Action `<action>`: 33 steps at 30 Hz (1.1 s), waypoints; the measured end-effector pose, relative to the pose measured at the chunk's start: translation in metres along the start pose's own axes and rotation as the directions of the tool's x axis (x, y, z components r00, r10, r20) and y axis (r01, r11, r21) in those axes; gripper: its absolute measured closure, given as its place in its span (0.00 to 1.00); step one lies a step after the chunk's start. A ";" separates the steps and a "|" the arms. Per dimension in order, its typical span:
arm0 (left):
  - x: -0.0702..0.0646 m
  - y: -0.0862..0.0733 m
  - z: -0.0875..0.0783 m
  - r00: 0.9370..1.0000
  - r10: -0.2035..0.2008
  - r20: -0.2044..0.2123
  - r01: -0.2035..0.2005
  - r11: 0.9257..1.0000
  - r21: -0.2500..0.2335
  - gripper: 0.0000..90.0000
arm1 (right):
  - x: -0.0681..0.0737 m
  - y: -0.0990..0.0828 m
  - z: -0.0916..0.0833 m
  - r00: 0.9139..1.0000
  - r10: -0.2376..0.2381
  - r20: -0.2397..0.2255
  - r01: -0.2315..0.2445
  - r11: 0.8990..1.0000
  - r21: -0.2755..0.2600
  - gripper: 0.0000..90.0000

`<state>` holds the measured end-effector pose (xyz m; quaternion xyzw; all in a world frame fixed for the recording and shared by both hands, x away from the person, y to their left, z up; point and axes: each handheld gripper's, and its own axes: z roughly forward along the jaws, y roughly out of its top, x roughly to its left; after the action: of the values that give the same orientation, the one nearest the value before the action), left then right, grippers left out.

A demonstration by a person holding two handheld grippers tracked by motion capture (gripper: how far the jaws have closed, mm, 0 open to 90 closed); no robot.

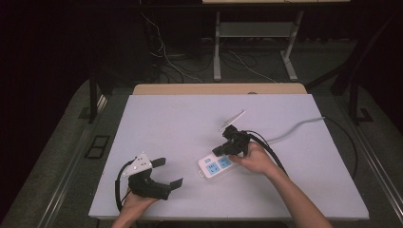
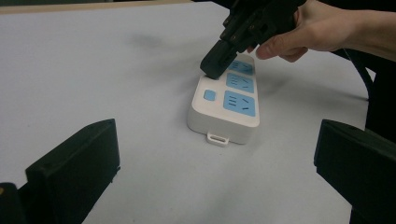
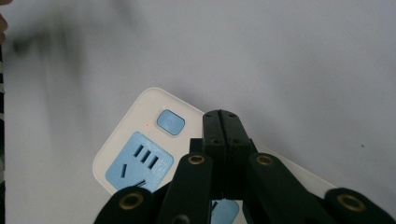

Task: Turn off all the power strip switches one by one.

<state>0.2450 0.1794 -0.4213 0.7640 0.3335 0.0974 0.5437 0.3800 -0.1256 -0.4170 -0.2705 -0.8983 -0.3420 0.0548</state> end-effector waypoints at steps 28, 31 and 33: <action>0.000 0.000 0.001 1.000 0.001 -0.002 0.000 1.000 0.007 0.00 | -0.002 -0.006 0.000 1.000 -0.009 -0.011 0.009 0.999 -0.032 1.00; 0.001 -0.001 0.001 1.000 0.000 -0.001 0.000 1.000 0.006 0.00 | -0.001 -0.005 -0.001 1.000 -0.019 -0.004 0.019 0.999 -0.029 1.00; 0.001 0.000 0.001 1.000 0.000 -0.001 0.000 1.000 0.006 0.00 | -0.001 -0.006 -0.001 1.000 -0.020 -0.008 0.020 0.999 -0.030 1.00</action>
<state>0.2459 0.1795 -0.4221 0.7656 0.3337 0.0967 0.5414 0.3779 -0.1300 -0.4200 -0.2610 -0.8954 -0.3570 0.0512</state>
